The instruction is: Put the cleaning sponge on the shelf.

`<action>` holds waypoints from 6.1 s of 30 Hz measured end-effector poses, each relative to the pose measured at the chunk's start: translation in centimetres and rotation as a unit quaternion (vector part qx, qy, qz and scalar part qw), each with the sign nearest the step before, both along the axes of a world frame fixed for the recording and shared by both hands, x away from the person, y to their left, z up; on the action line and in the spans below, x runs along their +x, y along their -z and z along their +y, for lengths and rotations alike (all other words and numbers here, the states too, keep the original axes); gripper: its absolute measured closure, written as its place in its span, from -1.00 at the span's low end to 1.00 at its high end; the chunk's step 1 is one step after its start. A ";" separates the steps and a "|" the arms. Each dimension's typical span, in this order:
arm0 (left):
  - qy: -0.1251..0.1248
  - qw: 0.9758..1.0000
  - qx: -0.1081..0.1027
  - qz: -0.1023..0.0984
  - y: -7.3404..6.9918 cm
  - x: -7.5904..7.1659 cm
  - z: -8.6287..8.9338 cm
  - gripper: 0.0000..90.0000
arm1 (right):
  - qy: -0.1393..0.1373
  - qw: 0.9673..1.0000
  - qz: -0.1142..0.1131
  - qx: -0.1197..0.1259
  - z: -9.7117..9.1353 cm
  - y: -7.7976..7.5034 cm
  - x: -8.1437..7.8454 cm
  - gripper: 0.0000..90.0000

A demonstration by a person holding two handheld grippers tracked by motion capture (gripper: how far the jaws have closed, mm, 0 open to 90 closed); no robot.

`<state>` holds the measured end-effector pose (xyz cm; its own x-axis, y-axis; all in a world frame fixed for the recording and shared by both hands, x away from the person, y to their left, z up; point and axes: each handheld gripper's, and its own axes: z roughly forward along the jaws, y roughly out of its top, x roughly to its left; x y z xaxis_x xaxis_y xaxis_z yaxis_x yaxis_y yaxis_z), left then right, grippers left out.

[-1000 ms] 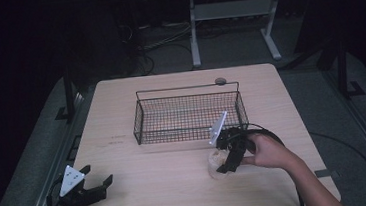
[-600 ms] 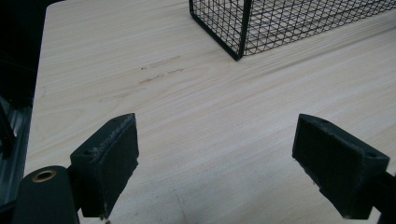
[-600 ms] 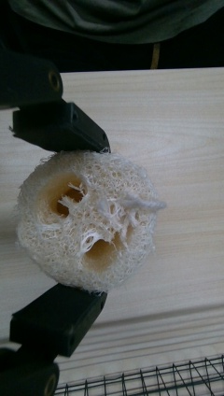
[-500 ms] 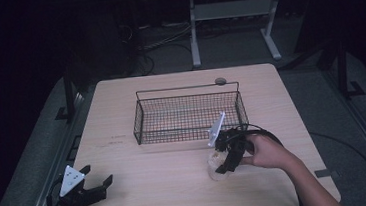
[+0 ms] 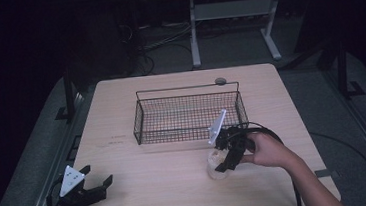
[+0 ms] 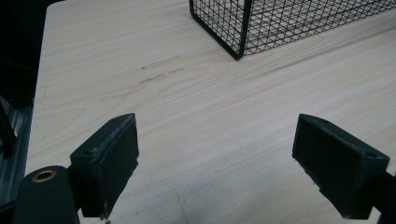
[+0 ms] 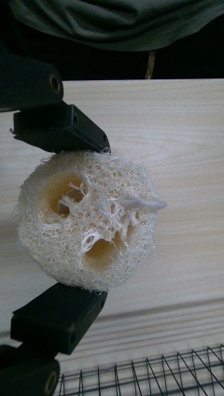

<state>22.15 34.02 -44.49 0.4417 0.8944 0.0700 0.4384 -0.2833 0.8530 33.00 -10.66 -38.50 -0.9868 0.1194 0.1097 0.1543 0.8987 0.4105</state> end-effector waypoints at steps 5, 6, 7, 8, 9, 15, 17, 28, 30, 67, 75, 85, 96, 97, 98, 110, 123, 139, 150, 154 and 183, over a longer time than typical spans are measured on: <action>0.000 1.000 0.000 0.000 0.0 0.0 0.0 -0.70 | -0.001 1.000 -0.006 0.006 0.1 -0.9 0.1 -0.37; 0.000 1.000 0.000 0.000 0.0 0.0 0.0 -0.70 | -0.001 1.000 -0.006 0.006 0.1 -0.9 0.1 -0.37; 0.001 1.000 0.001 0.000 0.0 0.0 0.0 -0.70 | 0.000 1.000 -0.004 0.009 0.1 -1.0 0.2 -0.37; 0.000 1.000 0.001 0.000 0.0 0.0 0.0 -0.70 | -0.001 1.000 -0.003 0.011 0.0 -1.1 0.2 -0.37; 0.000 1.000 0.000 0.000 0.0 0.0 0.0 -0.70 | -0.002 1.000 -0.004 0.010 0.0 -1.2 0.2 -0.37; -0.001 1.000 0.000 0.000 0.0 0.0 0.0 -0.69 | -0.004 1.000 -0.010 0.010 0.2 -1.8 0.4 -0.37; -0.001 1.000 0.000 0.000 0.0 0.0 0.0 -0.70 | -0.005 1.000 -0.011 0.008 0.2 -2.1 0.4 -0.37; 0.000 1.000 0.001 0.000 0.0 0.0 0.0 -0.70 | -0.006 1.000 -0.013 0.015 0.2 -2.7 0.4 -0.37; -0.001 1.000 0.000 -0.001 0.0 0.0 0.0 -0.70 | -0.006 1.000 -0.015 0.013 0.3 -2.9 0.4 -0.37; -0.003 1.000 0.002 -0.001 0.0 0.0 0.1 -0.70 | -0.017 0.999 -0.025 0.017 1.2 -6.5 1.8 -0.36; -0.003 1.000 0.001 -0.003 0.0 -0.1 0.1 -0.70 | -0.018 0.999 -0.024 0.022 1.3 -7.1 2.3 -0.36; -0.003 1.000 0.000 -0.002 0.0 -0.1 0.1 -0.70 | -0.018 0.999 -0.033 0.012 1.4 -8.2 2.9 -0.36; -0.001 1.000 0.001 -0.001 0.0 0.0 0.0 -0.70 | -0.021 0.999 -0.040 0.009 2.0 -9.3 4.1 -0.36; 0.000 1.000 0.001 -0.002 0.0 0.0 0.0 -0.70 | -0.018 0.999 -0.038 0.009 2.1 -9.5 4.3 -0.36; 0.000 1.000 0.001 -0.002 0.0 0.0 0.0 -0.70 | -0.018 0.999 -0.038 0.009 2.1 -9.5 4.3 -0.36; 0.000 1.000 -0.001 -0.004 -0.1 -0.1 0.0 -0.70 | -0.007 0.999 -0.040 0.004 2.5 -10.3 6.3 -0.36; -0.002 1.000 0.000 -0.004 -0.1 0.0 0.1 -0.70 | 0.007 0.999 -0.046 0.004 3.3 -10.9 8.9 -0.36; 0.000 1.000 0.002 -0.002 0.0 0.0 0.1 -0.70 | 0.042 0.998 -0.042 -0.001 3.3 -9.7 12.1 -0.36; 0.000 1.000 0.003 -0.002 0.0 -0.1 0.0 -0.70 | 0.060 0.998 -0.034 -0.008 3.1 -8.4 13.6 -0.36; 0.000 1.000 0.004 -0.002 0.0 -0.1 0.0 -0.70 | 0.063 0.997 -0.031 -0.009 3.1 -7.9 14.0 -0.36; -0.004 1.000 0.001 -0.003 0.0 -0.1 0.0 -0.70 | 0.072 0.997 -0.006 -0.021 4.0 -4.3 16.2 -0.36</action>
<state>22.06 34.06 -44.47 0.4349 0.8974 0.0739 0.4351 -0.2813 0.8553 49.21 -6.62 -34.24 -0.9600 0.2650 0.0907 0.2794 0.8836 0.3756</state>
